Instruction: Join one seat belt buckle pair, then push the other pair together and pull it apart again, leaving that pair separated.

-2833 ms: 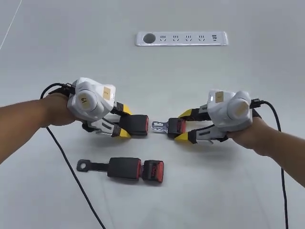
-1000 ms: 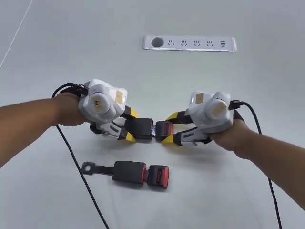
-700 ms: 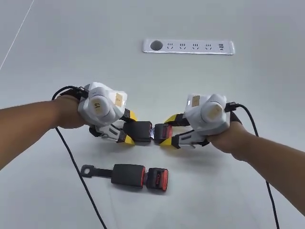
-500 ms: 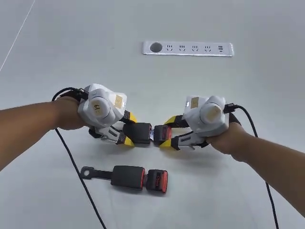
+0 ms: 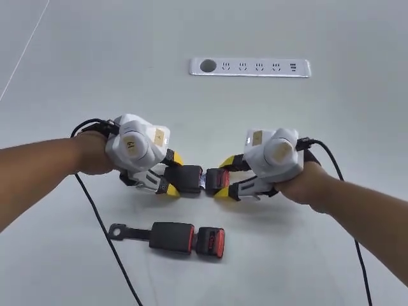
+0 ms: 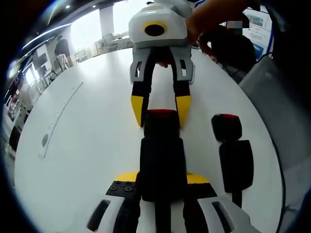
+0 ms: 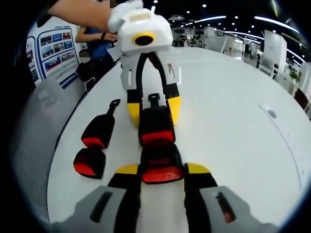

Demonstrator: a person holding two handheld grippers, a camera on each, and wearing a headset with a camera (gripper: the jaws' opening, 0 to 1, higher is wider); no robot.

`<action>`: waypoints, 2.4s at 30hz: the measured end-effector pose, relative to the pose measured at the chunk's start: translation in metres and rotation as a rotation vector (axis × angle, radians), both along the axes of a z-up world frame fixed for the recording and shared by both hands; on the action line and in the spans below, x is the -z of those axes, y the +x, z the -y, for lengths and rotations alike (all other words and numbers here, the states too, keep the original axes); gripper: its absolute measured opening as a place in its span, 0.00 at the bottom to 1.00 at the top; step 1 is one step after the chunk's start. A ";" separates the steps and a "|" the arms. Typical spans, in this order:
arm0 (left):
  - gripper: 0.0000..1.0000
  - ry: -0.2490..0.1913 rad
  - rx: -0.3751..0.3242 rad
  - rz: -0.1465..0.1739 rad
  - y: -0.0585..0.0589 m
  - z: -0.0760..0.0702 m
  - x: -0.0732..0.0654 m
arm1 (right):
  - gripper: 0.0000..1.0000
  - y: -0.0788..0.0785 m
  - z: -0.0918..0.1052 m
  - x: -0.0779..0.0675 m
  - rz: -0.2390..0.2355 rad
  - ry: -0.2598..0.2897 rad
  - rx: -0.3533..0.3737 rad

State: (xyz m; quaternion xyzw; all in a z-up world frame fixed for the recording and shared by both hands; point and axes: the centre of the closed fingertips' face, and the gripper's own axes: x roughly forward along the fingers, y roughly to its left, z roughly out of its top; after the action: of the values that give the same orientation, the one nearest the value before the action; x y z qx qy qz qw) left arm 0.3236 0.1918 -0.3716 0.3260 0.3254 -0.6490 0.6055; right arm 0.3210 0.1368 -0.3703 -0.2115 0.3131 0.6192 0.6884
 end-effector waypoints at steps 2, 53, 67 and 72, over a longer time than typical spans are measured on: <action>0.34 0.007 0.002 0.002 0.000 0.000 0.000 | 0.33 0.000 0.001 0.000 0.002 -0.007 -0.001; 0.34 0.067 0.004 0.009 -0.005 0.007 -0.008 | 0.35 -0.018 0.124 -0.008 -0.023 -0.087 0.129; 0.35 0.055 -0.041 0.003 -0.002 0.009 -0.009 | 0.37 -0.022 0.151 -0.007 -0.006 -0.111 0.135; 0.40 0.063 -0.106 -0.050 -0.007 0.013 -0.010 | 0.57 -0.023 0.151 -0.005 -0.017 -0.124 0.195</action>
State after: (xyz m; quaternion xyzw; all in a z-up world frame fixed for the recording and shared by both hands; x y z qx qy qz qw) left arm 0.3162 0.1787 -0.3616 0.3110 0.3776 -0.6133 0.6202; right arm 0.2978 -0.0139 -0.3652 -0.2171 0.3757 0.5305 0.7282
